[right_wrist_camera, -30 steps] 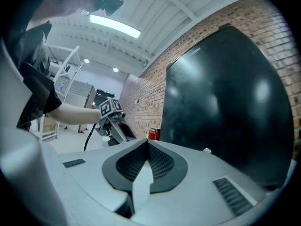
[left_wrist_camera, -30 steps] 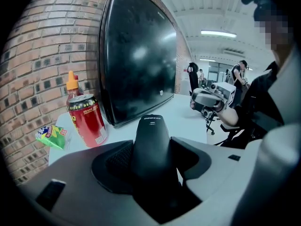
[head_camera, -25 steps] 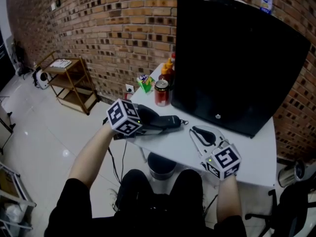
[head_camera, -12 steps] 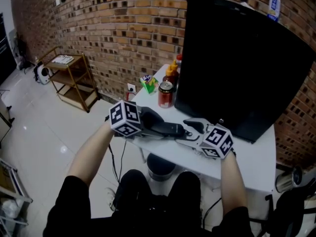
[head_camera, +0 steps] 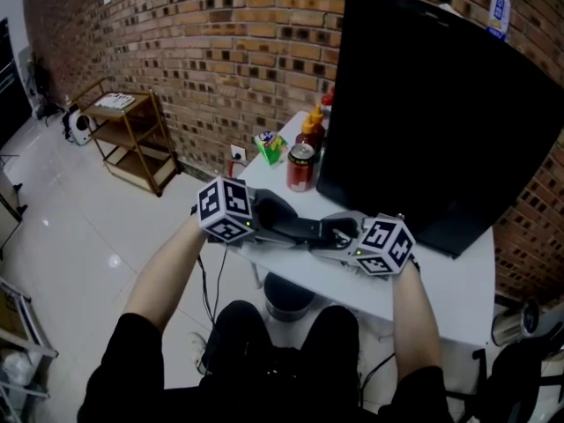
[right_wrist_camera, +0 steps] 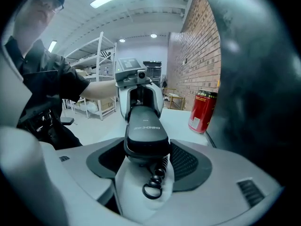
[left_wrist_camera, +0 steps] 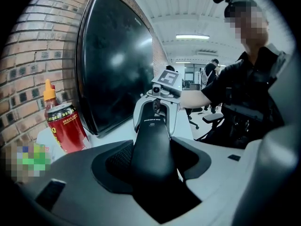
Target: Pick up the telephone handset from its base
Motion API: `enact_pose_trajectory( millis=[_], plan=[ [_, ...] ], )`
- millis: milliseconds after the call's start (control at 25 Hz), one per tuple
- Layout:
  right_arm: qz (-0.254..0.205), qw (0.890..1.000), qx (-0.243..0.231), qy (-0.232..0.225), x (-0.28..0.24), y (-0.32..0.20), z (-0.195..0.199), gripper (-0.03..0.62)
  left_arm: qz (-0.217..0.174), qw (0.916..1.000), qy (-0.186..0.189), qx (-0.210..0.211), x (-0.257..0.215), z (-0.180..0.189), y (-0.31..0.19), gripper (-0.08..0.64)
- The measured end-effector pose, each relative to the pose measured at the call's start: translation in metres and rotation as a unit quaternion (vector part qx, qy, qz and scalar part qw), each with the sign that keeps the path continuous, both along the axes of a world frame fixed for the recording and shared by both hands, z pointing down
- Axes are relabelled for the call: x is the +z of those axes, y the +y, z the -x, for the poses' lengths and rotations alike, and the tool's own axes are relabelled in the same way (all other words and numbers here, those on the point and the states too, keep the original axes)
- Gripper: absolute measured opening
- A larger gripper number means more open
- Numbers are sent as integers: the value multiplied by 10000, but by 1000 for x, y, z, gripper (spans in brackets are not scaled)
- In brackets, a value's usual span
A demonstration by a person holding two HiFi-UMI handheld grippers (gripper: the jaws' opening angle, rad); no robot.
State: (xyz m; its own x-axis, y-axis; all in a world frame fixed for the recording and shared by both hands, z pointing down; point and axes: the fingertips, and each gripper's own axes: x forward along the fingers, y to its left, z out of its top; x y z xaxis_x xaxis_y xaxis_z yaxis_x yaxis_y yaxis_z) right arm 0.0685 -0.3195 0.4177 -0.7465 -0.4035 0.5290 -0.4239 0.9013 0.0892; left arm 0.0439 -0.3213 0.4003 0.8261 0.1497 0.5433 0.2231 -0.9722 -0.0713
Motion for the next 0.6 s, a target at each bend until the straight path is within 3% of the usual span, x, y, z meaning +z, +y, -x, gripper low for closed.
enact_pose_trajectory(
  millis=[120, 280, 400, 600],
  plan=[
    [-31, 10000, -22, -48, -1, -1, 0, 302, 90, 9998, 154, -74, -2, 0, -2, 252],
    [3, 10000, -23, -28, 0, -1, -1, 301, 807, 9917, 979, -185, -30, 2, -9, 252],
    [34, 10000, -12, -21, 1, 0, -1, 302, 737, 9918, 1020, -242, -32, 9, -12, 252],
    [27, 10000, -12, -15, 1, -1, -1, 302, 775, 9861, 1421, -383, -46, 16, -17, 252]
  ],
)
